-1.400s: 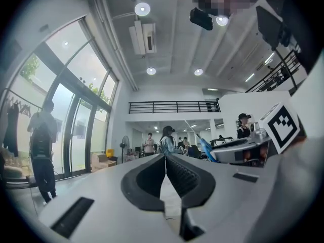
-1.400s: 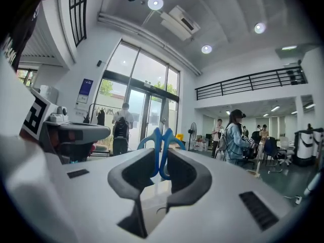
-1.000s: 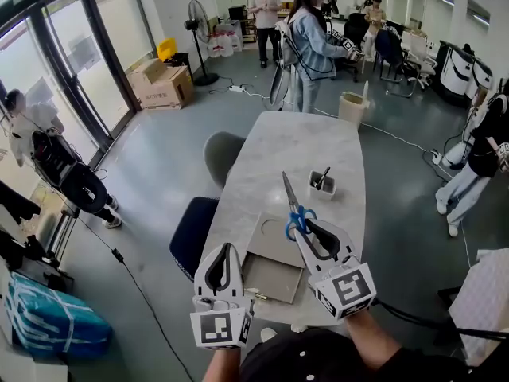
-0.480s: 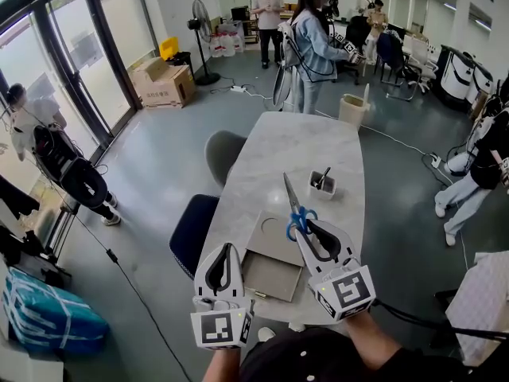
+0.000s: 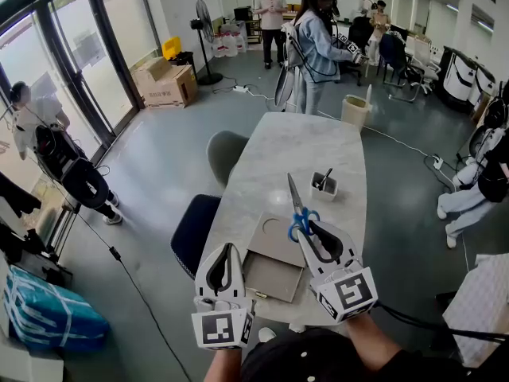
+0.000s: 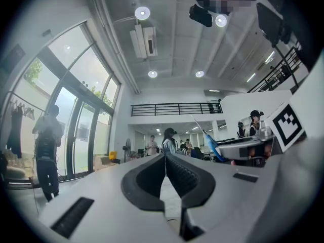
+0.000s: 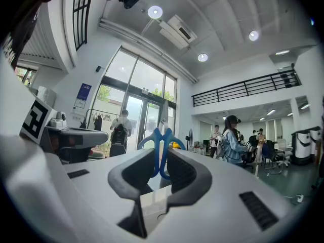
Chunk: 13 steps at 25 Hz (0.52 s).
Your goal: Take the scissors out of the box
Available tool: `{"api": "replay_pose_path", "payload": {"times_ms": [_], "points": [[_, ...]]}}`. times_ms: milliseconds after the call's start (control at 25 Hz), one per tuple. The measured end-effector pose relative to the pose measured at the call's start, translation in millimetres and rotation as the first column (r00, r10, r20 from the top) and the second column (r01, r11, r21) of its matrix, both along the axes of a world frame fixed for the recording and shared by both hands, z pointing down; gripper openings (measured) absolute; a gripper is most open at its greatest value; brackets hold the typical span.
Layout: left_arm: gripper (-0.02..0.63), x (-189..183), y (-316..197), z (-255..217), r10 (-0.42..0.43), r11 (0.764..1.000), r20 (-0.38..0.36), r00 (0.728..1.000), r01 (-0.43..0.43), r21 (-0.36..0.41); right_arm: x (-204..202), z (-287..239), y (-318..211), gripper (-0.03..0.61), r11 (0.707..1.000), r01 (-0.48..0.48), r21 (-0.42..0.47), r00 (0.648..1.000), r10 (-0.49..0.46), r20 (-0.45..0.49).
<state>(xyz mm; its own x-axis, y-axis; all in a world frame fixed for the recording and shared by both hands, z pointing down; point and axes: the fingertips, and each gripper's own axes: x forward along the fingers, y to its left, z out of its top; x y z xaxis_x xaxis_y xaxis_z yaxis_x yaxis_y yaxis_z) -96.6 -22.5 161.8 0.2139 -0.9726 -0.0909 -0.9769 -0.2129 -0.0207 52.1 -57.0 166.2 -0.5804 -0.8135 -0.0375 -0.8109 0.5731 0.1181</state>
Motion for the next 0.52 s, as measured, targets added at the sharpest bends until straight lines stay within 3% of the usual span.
{"api": "replay_pose_path", "payload": {"times_ms": [520], "points": [[0.017, 5.6, -2.6, 6.7, 0.002, 1.000, -0.001, 1.000, -0.002, -0.009, 3.8, 6.6, -2.4, 0.074, 1.000, -0.001, -0.015, 1.000, 0.001, 0.004]]}}
